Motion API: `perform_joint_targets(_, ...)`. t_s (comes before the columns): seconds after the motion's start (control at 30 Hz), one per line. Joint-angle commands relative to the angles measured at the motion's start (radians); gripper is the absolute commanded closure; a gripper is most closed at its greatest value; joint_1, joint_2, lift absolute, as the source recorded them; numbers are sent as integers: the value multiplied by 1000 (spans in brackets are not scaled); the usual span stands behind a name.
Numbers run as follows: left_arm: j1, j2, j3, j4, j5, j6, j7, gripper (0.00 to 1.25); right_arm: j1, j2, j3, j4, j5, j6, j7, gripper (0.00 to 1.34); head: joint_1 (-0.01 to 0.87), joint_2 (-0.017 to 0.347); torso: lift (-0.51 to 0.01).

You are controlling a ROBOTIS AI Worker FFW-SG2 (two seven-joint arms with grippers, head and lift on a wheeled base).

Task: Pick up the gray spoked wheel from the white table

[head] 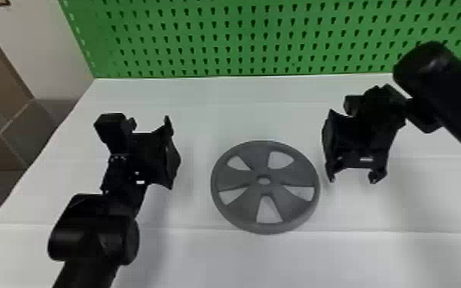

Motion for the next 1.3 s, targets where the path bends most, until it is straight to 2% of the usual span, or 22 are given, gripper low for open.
perform_joint_targets(0.0, 1, 0, 1, 0, -1, 0, 0, 361, 3, 13, -14, 22, -162, -58, -120, 334, 839, 130, -65)
perform_joint_targets(0.13, 1, 0, 1, 0, 1, 0, 0, 361, 0, 19, -23, 49, -272, -92, -220, 334, 839, 130, -65)
perform_joint_targets(0.27, 6, 0, 3, 0, -1, 0, 0, 361, 9, 32, -61, 60, -348, -127, -318, 334, 839, 130, -65)
perform_joint_targets(0.43, 9, 2, 6, 0, 1, 0, 0, 361, 17, 41, -64, 72, -432, -187, -396, 334, 839, 130, -65)
perform_joint_targets(0.53, 9, 3, 6, 0, 2, 0, 0, 361, 26, 49, -101, 71, -438, -220, -410, 334, 839, 130, -65)
perform_joint_targets(0.83, 12, 11, 6, -2, 12, 0, 0, 361, 47, 78, -109, 60, -438, -306, -424, 334, 839, 130, -65)
perform_joint_targets(0.97, 14, 12, 7, -3, 15, 0, 0, 361, 57, 81, -110, 28, -423, -337, -433, 334, 839, 130, -65)
perform_joint_targets(1.07, 14, 15, 7, -6, 18, 0, 0, 361, 61, 82, -112, 0, -415, -355, -473, 334, 839, 130, -65)
perform_joint_targets(1.27, 17, 17, 7, -6, 19, 0, 0, 361, 72, 85, -143, -14, -412, -375, -499, 334, 839, 130, -65)
